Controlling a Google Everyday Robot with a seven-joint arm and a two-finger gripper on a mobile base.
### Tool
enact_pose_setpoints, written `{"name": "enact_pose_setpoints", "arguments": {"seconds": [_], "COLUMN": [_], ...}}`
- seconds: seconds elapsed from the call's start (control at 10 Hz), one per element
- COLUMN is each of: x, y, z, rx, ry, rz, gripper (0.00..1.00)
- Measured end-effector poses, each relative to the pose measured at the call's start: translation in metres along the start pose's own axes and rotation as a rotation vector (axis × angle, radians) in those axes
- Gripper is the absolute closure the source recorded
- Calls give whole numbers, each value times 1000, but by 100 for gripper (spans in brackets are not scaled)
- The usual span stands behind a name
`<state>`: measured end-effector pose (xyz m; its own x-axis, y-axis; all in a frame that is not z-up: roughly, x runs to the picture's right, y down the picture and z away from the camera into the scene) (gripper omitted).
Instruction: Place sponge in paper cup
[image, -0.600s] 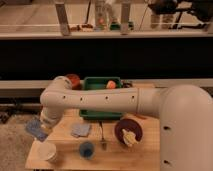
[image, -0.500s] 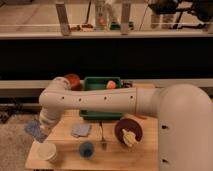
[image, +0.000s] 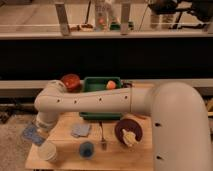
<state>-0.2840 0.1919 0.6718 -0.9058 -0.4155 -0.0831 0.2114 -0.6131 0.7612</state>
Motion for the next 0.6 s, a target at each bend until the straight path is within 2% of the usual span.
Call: {"name": "enact_pose_setpoints", "arguments": {"seconds": [0.1, 0.2, 0.3, 0.5, 0.6], "x": [0, -7, -15, -32, -38], "y": [-1, 1, 0, -5, -7], "z": [-2, -8, -15, -26, -27], "rx": [19, 30, 41, 79, 119], "ry": [-7, -25, -49, -129, -201], "rz": [24, 84, 144, 263, 310], "gripper": [95, 100, 100, 100, 100]}}
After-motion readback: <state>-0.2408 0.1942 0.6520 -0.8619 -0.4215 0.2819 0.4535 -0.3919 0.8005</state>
